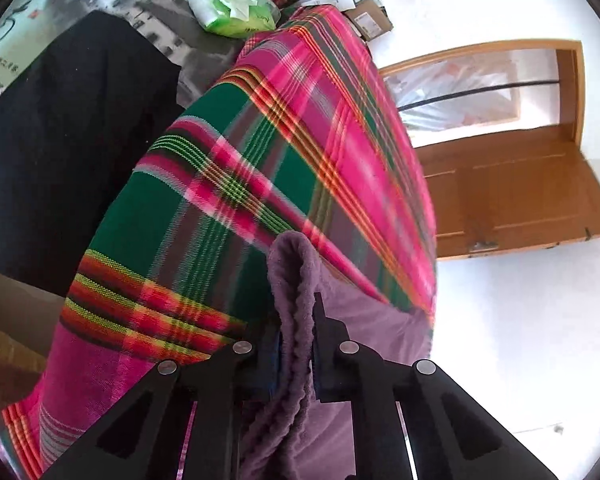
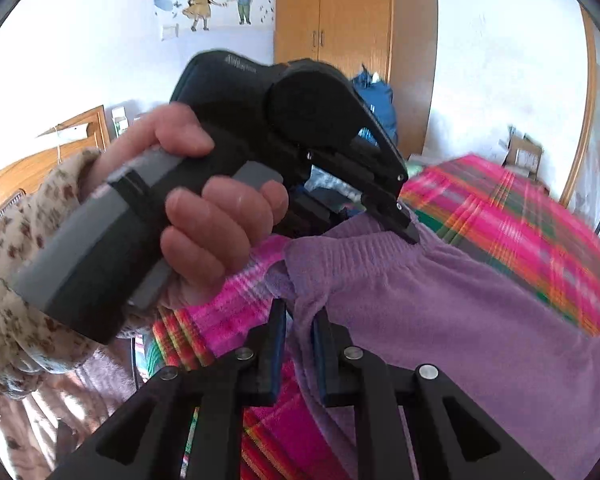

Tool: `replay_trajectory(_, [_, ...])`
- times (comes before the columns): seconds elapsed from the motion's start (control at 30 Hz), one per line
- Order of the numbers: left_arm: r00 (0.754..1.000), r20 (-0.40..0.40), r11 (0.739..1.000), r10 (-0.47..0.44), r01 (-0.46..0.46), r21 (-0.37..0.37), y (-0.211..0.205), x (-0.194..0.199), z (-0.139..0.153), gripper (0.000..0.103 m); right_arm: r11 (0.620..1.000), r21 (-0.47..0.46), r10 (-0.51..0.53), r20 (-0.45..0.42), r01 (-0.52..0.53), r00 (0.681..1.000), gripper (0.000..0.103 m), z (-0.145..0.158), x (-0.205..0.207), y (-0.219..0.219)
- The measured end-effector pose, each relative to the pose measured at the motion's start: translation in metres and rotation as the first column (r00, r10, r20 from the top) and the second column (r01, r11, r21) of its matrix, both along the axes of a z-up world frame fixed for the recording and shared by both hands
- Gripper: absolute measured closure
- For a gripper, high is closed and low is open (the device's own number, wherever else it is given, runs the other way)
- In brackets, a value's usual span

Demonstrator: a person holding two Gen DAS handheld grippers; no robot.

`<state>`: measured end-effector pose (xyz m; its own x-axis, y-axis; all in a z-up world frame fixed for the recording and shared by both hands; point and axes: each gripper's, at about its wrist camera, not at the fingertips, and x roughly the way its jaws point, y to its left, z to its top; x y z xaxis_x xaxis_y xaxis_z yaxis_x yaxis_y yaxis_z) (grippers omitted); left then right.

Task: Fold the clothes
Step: 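Grasp the ribbed waistband with the left gripper while the right gripper grasps it beside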

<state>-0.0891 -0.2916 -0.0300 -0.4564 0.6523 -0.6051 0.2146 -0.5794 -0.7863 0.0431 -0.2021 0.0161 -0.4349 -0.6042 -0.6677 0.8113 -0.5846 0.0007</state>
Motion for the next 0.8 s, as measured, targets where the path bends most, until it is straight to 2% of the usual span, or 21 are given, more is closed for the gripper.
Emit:
replay_trajectory(0.23, [1.000, 0.024, 1.000, 0.006, -0.006, 0.002, 0.001, -0.001, 0.000, 0.087, 1.000, -0.019, -0.009, 0.010, 0.009, 1.000, 0.090, -0.003, -0.008, 0.004])
replay_trajectory(0.4, [1.000, 0.017, 0.998, -0.023, 0.023, -0.058, 0.008, -0.002, 0.008, 0.083, 1.000, -0.018, -0.014, 0.009, 0.014, 1.000, 0.090, -0.004, -0.011, 0.005])
replay_trajectory(0.63, [0.999, 0.026, 0.995, -0.020, 0.022, -0.098, 0.013, -0.006, 0.019, 0.085, 0.999, -0.035, -0.021, 0.009, 0.021, 1.000, 0.090, 0.000, 0.000, 0.013])
replay_trajectory(0.7, [1.000, 0.016, 0.993, -0.018, 0.020, -0.119, 0.016, -0.006, 0.026, 0.090, 0.999, -0.047, -0.025, 0.007, 0.025, 1.000, 0.090, 0.005, 0.007, 0.017])
replay_trajectory(0.8, [1.000, -0.011, 0.989, -0.020, 0.018, -0.149, 0.024, -0.005, 0.040, 0.090, 0.997, -0.068, -0.029, 0.004, 0.029, 1.000, 0.090, 0.013, 0.009, 0.024])
